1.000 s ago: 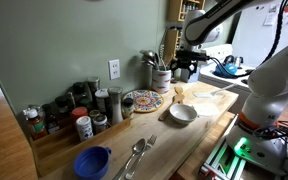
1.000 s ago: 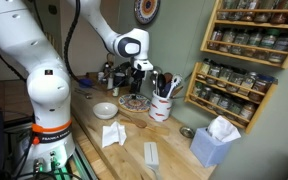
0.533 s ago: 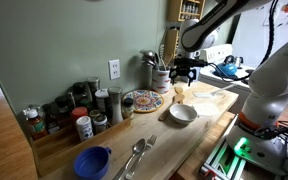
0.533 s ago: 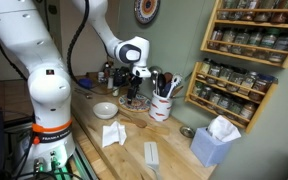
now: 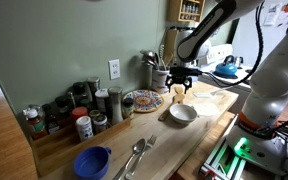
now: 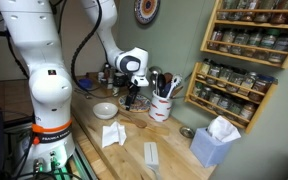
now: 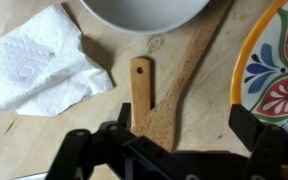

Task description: Pick up the wooden spoons one by one from the table and put them in the utensil holder

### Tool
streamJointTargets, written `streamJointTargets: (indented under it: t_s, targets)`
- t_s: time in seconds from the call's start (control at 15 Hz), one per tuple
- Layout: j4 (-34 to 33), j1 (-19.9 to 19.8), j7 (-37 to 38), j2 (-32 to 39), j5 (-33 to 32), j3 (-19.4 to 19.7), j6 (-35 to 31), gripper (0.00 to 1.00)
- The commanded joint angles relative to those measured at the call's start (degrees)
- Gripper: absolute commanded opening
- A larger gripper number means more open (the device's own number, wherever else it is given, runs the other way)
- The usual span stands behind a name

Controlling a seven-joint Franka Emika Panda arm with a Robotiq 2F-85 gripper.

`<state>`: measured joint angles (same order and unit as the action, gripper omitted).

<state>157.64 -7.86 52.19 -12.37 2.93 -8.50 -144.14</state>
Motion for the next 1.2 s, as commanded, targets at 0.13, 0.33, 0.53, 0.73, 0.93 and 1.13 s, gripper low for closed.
streamJointTargets:
  t_s: [0.13,0.33,0.53,0.73,0.93,1.13]
  targets:
    - [-0.03,2.40,-1.23,7.22,2.92,3.69,-7.77,1.00]
    - [-0.06,3.69,-2.70,9.59,6.70,5.08,-8.45,1.00]
    - [-0.12,4.79,-5.23,10.86,12.18,6.08,-8.00,0.71]
    - [-0.44,5.30,-7.35,11.69,16.44,6.62,-8.26,0.51]
    - [-0.96,5.64,-8.89,12.19,19.36,6.87,-8.06,0.33]
    - [-1.49,5.74,-9.60,12.61,20.83,6.98,-7.71,0.19]
